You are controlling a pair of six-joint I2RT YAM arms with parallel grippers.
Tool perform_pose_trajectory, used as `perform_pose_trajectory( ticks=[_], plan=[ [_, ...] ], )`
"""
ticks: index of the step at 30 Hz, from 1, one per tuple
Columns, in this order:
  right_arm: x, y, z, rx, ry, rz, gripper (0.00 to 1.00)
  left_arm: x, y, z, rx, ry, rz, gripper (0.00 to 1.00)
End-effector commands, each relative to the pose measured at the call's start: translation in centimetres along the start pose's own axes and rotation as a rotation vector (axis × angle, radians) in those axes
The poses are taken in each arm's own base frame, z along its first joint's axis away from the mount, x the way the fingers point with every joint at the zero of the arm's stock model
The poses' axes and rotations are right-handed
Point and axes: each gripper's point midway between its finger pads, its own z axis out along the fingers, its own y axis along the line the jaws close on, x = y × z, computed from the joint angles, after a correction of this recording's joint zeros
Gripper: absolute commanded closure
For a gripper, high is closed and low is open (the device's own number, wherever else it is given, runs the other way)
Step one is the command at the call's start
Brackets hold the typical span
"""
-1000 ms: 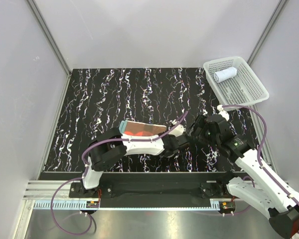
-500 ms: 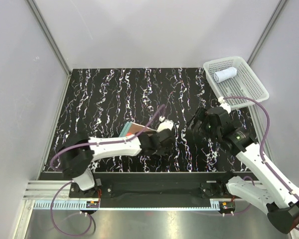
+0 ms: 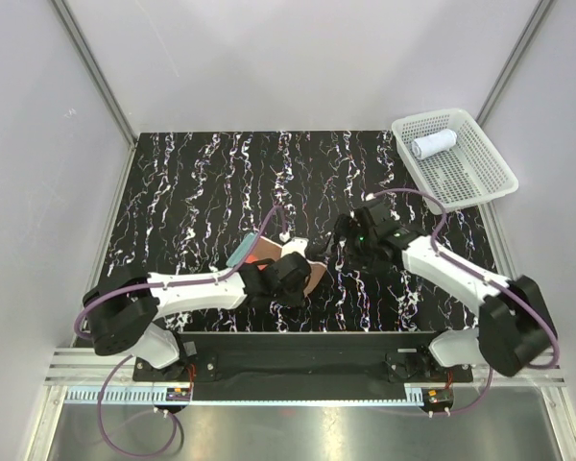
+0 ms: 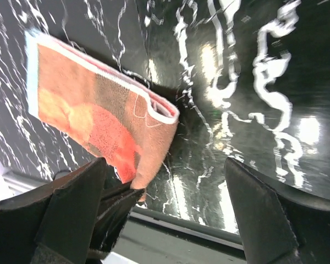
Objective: Roll the towels
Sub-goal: Roll the towel
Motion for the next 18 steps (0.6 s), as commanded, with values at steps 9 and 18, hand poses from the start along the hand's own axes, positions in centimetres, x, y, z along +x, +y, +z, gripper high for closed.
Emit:
perform_pose_trajectory(
  ticks=[9,18],
  plan=[
    [3.4,4.0,4.5,-0.080,0.119,-0.022,0.10,-2.4,-1.9,-1.6,0.137,-0.095,-0.123,1.00],
    [3.0,2.4,6.9,0.002,0.090,-0.024,0.55,-2.4,-1.0,-2.2,0.154,-0.101,-0.173,1.00]
  ],
)
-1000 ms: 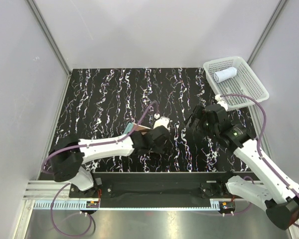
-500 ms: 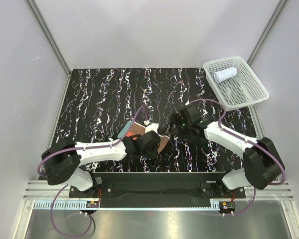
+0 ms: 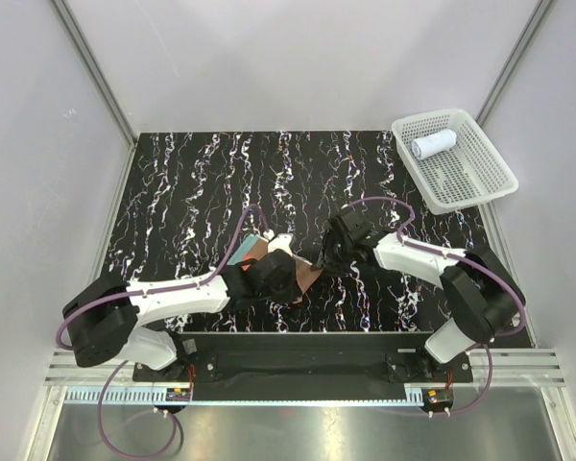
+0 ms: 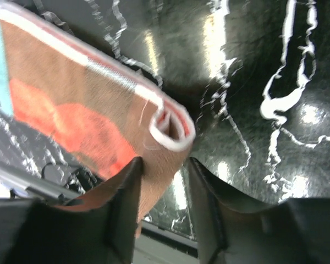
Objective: Roll the towels
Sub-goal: Roll the towel
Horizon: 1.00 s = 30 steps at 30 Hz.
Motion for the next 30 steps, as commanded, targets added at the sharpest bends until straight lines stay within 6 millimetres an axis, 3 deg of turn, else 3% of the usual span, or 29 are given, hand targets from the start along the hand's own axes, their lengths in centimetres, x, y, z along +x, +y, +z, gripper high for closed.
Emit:
perform_pose_trajectory(
  ticks=[1,5,8,10,12,15,16,19,21,25,30],
  plan=[
    [-1.6,0.7,0.9,0.010,-0.050,-0.008,0.57,-1.4,-1.4,-1.0,0.071,-0.049,-0.038,1.00],
    [-2.1,0.3,1.5,0.028,-0.045,-0.013,0.61,-1.7,-0.7,-1.4,0.076,-0.061,-0.061,1.00],
    [-2.5,0.0,1.8,0.037,-0.048,-0.013,0.72,-1.5,-0.4,-1.4,0.078,-0.057,-0.074,1.00],
    [-3.1,-0.1,1.8,0.043,-0.055,-0.010,0.87,-1.4,-0.4,-1.4,0.086,-0.056,-0.085,1.00],
    [-3.3,-0.4,1.6,0.063,-0.054,-0.017,0.89,-1.2,-0.3,-1.4,0.092,-0.049,-0.091,1.00],
    [-4.2,-1.2,1.1,0.112,-0.065,-0.023,0.82,-0.9,-0.3,-1.4,0.103,-0.037,-0.113,1.00],
    [-5.2,-1.2,0.8,0.123,-0.084,-0.037,0.70,-0.8,-0.4,-1.6,0.115,-0.032,-0.123,1.00],
    [-6.6,-2.3,0.1,0.196,-0.099,-0.049,0.50,-0.6,-0.1,-1.6,0.122,-0.028,-0.157,1.00],
    [-7.8,-2.8,-0.8,0.229,-0.114,-0.043,0.44,-0.5,0.0,-1.7,0.134,-0.022,-0.189,1.00],
    [-9.3,-1.8,-2.6,0.220,-0.160,-0.080,0.43,-0.2,0.7,-2.0,0.162,-0.001,-0.266,1.00],
    [-9.0,0.9,-4.7,0.072,-0.174,-0.097,0.51,-0.4,1.6,-1.9,0.234,0.023,-0.409,1.00]
  ],
)
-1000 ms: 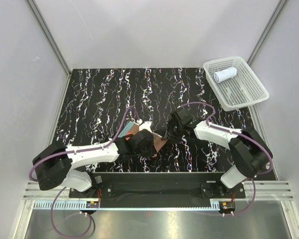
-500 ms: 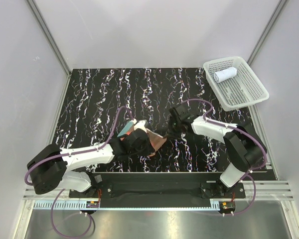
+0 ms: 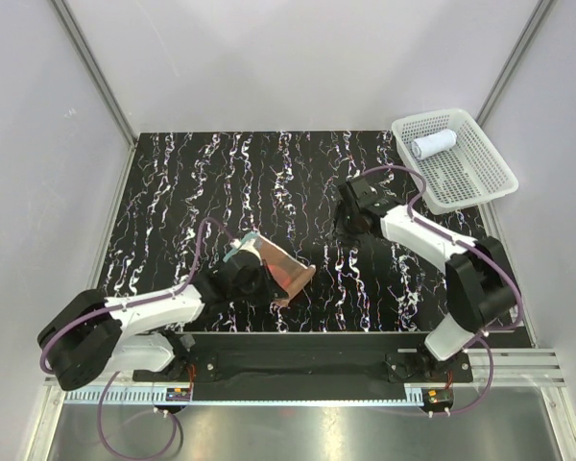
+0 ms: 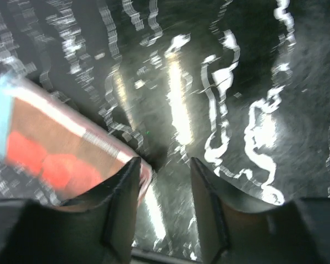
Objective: Roll the towels
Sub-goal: Roll the towel
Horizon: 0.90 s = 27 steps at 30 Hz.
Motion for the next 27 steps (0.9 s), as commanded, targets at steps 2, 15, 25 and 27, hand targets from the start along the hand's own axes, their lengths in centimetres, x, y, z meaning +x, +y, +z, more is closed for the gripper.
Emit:
perform_pose_trajectory(
  ticks=[2,15,25,27],
  plan=[
    [-0.9,4.0,-4.2,-0.234,-0.060,-0.041,0.54,-0.4,-0.8,-0.4,0.121,0.036,-0.165,1.00],
    [8.2,9.6,-4.2,-0.721,0.162,-0.147,0.74,-0.1,2.5,1.4,0.061,0.158,-0.349,1.00],
    [10.5,10.5,-2.3,-0.852,0.230,-0.165,0.77,0.0,4.1,2.0,0.037,0.212,-0.422,1.00],
    [11.0,10.3,-1.4,-0.847,0.248,-0.163,0.77,-0.1,4.4,1.9,0.034,0.211,-0.432,1.00]
  ],
)
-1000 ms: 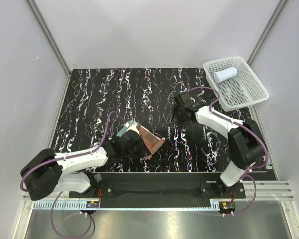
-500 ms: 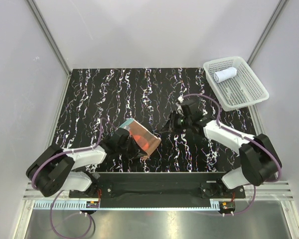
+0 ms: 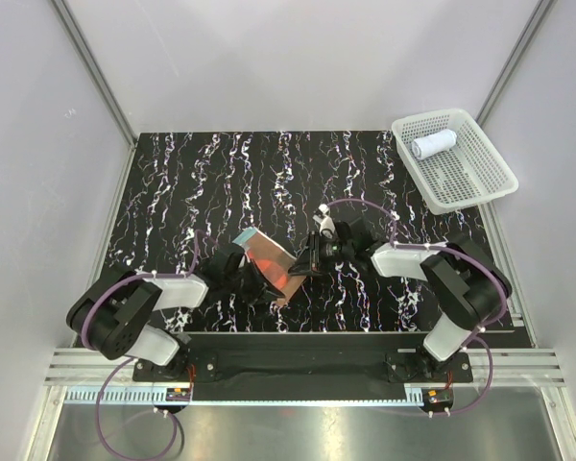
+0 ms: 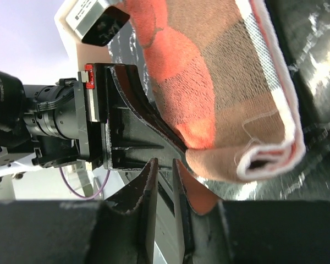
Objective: Roll the towels
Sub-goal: Roll the towel
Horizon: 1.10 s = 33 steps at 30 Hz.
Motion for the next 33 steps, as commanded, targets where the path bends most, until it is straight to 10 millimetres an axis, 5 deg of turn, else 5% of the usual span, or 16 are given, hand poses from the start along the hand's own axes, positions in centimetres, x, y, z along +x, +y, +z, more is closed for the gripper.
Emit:
perform_pose_trajectory(
  ticks=[1,20,22,26,27,29,30,33],
  plan=[
    [-0.3,1.4,0.8,-0.112,-0.001,-0.058,0.77,-0.2,1.1,-0.1,-0.020,0.013,-0.033,1.00],
    [-0.9,-4.5,4.2,-0.187,-0.003,0.043,0.85,-0.2,3.4,-0.7,-0.052,0.031,-0.058,0.99],
    [-0.6,-4.9,4.3,-0.193,-0.006,0.056,0.86,-0.4,3.4,-0.8,-0.057,0.029,-0.034,0.88],
    [-0.3,-5.2,4.3,-0.193,-0.006,0.067,0.87,-0.8,4.4,-1.7,-0.147,-0.005,0.029,0.41],
    [-0.3,-5.2,4.3,-0.194,-0.007,0.064,0.87,-1.4,3.3,-2.2,-0.136,-0.036,0.062,0.36],
    [-0.4,-5.2,4.3,-0.192,-0.010,0.063,0.87,-2.1,4.2,-3.3,-0.221,-0.081,0.095,0.31],
    [-0.4,-5.2,4.4,-0.190,-0.009,0.062,0.87,-3.0,2.7,-4.0,-0.212,-0.124,0.132,0.31],
    [-0.3,-5.3,4.4,-0.189,-0.004,0.065,0.88,-4.1,2.9,-6.4,-0.330,-0.232,0.223,0.32]
  ],
)
